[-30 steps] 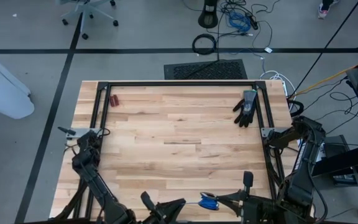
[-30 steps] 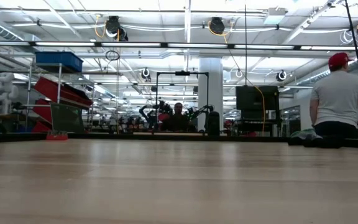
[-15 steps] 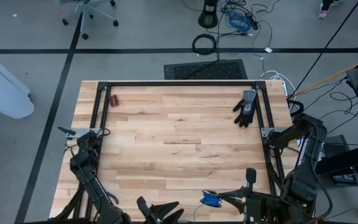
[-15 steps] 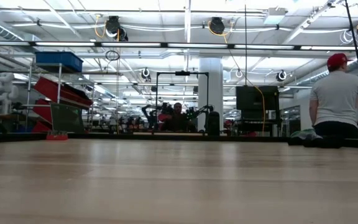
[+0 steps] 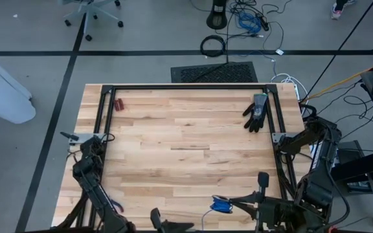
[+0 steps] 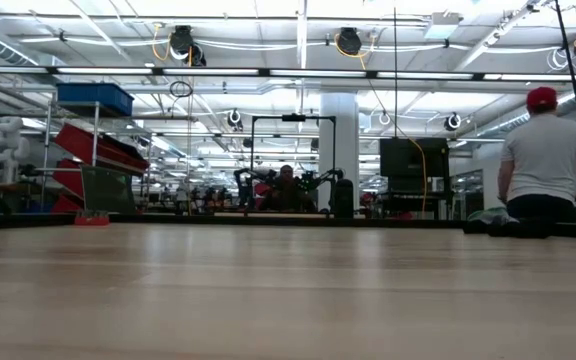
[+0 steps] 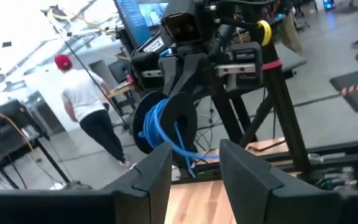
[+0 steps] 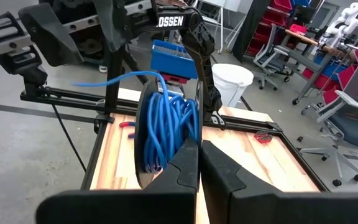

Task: Coil cords
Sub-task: Coil the blue wire onto a spool

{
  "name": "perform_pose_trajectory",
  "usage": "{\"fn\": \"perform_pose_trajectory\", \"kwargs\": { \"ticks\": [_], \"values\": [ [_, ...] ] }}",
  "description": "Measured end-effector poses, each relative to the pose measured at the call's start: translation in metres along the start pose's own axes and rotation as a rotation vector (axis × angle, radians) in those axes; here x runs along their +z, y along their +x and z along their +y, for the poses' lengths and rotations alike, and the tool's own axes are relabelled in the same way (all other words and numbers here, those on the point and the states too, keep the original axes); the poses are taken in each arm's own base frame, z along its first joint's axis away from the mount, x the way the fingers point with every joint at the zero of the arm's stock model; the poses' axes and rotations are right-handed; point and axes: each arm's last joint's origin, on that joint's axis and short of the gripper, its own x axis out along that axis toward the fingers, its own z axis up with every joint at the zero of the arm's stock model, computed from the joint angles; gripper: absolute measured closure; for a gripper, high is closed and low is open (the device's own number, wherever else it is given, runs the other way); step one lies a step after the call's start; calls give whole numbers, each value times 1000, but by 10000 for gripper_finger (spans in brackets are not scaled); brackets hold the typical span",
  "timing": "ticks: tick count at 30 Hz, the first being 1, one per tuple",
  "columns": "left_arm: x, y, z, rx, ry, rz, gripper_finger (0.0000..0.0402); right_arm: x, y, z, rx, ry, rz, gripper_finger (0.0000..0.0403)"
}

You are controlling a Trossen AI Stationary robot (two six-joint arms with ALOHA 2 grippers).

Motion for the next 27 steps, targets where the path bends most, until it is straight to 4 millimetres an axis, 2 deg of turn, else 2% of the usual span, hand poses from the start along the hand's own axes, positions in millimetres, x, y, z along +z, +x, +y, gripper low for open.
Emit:
{"fn": "perform_pose_trajectory", "kwargs": {
  "ticks": [9, 19, 23, 27],
  "values": [
    [-5, 24, 7, 46, -244, 13, 260, 0, 0, 0, 0, 0, 0, 403],
    [-9, 35, 11, 82, -278, 27, 263, 0, 0, 0, 0, 1, 0, 403],
    [-11, 34, 11, 114, -223, 59, 287, 0, 0, 0, 0, 1, -1, 403],
    [-14, 36, 9, 115, -181, 74, 337, 0, 0, 0, 0, 2, -1, 403]
  ]
}}
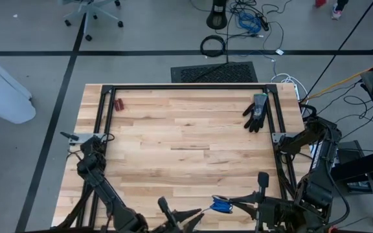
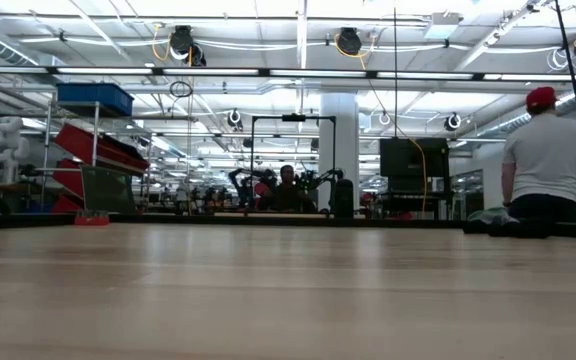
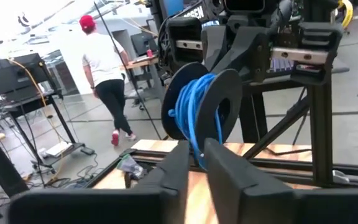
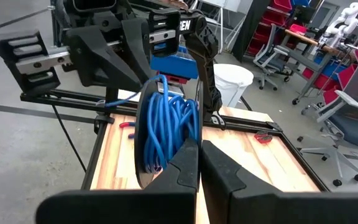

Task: Coil cords
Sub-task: Coil the blue wire onto a spool

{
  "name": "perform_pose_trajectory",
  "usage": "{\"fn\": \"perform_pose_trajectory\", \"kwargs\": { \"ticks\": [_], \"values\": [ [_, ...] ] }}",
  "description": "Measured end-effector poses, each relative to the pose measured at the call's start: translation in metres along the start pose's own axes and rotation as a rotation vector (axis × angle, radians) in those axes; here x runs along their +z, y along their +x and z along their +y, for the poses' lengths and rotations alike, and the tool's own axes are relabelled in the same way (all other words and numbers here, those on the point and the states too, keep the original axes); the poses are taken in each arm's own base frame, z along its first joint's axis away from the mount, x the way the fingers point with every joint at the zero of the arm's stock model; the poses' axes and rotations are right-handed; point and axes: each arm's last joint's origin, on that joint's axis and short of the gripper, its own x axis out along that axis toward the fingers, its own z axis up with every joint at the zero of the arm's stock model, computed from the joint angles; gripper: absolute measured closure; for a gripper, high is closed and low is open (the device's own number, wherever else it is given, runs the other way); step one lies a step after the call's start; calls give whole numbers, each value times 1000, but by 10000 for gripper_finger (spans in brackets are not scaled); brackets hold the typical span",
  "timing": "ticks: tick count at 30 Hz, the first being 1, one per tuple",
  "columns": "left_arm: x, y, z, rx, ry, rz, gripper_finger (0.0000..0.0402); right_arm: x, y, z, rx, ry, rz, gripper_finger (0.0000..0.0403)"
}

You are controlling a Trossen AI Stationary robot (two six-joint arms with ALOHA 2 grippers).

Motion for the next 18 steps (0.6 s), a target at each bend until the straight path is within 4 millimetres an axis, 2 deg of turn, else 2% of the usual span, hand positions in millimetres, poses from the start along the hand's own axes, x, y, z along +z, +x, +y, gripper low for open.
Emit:
{"fn": "perform_pose_trajectory", "kwargs": {
  "ticks": [4, 18],
  "values": [
    [-1, 1, 0, 2, 13, 2, 392, 0, 0, 0, 0, 0, 0, 403],
    [-7, 1, 2, 134, 111, 76, 399, 0, 0, 1, 18, 1, 5, 403]
  ]
}}
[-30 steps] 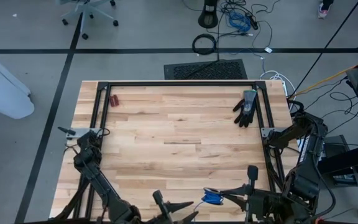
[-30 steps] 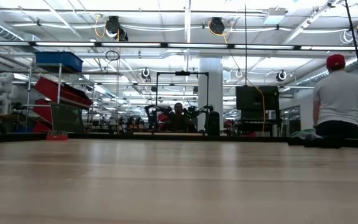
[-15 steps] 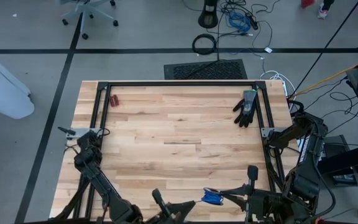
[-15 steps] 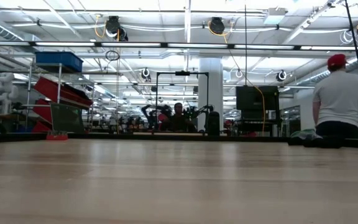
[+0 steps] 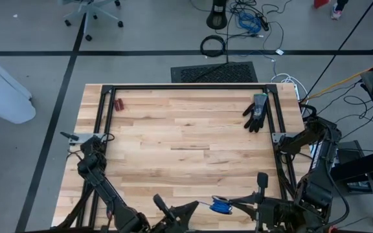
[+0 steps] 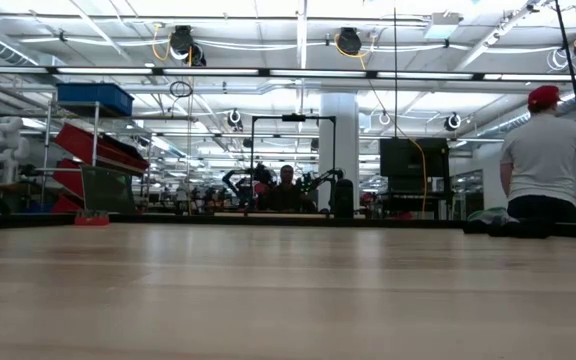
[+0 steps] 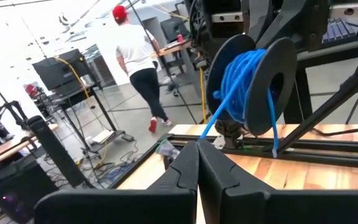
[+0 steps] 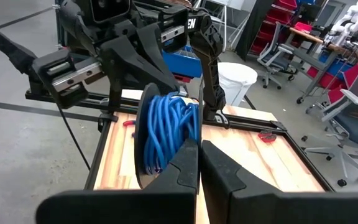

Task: Coil cords
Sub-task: Coil the blue wire onto a spool

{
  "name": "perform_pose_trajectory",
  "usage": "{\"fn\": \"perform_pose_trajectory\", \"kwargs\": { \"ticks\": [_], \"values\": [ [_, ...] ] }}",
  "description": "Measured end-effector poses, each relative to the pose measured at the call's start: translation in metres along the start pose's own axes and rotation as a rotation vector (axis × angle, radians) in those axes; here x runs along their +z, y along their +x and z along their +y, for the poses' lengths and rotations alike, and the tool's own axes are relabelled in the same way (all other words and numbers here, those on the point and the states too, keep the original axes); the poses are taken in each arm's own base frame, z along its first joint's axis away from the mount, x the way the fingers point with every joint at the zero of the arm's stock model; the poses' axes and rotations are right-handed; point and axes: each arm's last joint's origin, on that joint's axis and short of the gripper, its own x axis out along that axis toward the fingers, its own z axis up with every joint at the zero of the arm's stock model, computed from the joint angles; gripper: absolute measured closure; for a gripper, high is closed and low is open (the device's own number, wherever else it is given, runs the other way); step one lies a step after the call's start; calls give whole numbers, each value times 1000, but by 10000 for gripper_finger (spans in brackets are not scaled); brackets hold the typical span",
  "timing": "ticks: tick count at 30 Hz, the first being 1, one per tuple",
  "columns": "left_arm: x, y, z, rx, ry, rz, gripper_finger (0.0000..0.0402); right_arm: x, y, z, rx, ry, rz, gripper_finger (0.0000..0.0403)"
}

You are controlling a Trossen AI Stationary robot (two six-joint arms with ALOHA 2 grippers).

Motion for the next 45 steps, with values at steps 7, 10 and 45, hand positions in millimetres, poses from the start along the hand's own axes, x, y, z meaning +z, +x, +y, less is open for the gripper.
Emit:
{"fn": "perform_pose_trajectory", "kwargs": {
  "ticks": [7, 10, 45],
  "values": [
    [-2, -1, -1, 5, 30, 5, 400, 0, -1, 1, 6, 5, -1, 403],
    [-2, -1, -1, -1, 32, 3, 399, 0, -2, 1, 10, 4, -2, 403],
    [15, -3, -2, -289, -307, -155, 250, 0, -1, 1, 7, 1, -1, 403]
  ]
}}
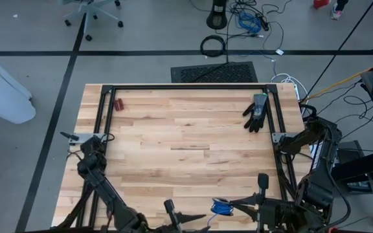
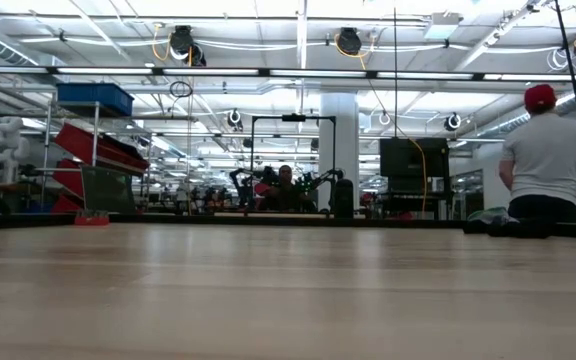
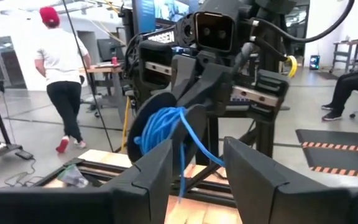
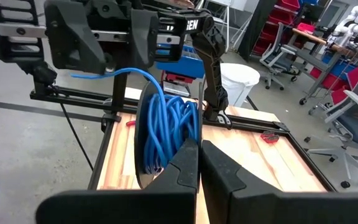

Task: Coil cords
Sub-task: Coil the blue wire onto a spool

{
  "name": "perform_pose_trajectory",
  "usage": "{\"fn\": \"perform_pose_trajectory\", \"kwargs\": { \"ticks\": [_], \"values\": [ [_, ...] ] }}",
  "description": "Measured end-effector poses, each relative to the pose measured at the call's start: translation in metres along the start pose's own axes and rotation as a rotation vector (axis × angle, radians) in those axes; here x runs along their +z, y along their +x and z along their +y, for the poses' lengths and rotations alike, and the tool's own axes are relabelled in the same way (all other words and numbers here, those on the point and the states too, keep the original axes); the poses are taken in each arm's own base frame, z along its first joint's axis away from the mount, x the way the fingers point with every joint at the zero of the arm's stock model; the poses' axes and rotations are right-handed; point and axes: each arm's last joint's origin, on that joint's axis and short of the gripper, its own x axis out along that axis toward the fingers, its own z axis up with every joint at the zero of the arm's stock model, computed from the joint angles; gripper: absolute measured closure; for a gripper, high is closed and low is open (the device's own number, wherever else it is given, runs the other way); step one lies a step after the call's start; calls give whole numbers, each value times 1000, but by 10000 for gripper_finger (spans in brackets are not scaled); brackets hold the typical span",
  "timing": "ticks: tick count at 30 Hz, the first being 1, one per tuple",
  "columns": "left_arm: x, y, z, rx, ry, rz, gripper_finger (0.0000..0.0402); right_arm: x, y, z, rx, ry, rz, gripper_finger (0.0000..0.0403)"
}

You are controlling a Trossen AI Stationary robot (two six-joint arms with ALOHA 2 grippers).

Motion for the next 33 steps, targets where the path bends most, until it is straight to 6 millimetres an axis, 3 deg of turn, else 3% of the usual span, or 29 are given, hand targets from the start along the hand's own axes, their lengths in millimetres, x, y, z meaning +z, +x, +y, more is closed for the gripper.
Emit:
{"fn": "perform_pose_trajectory", "kwargs": {
  "ticks": [21, 25, 31, 33],
  "values": [
    [-2, 10, 4, 2, -23, -2, 256, 0, 0, 0, -1, 2, 0, 403],
    [-2, 11, 4, 2, -11, -1, 286, 0, 0, 0, -1, 2, 0, 403],
    [-4, 10, 4, -1, 51, 7, 380, 0, 0, 0, -1, 2, 0, 403],
    [-4, 10, 4, -1, 56, 9, 394, 0, 0, 0, -1, 2, 0, 403]
  ]
}}
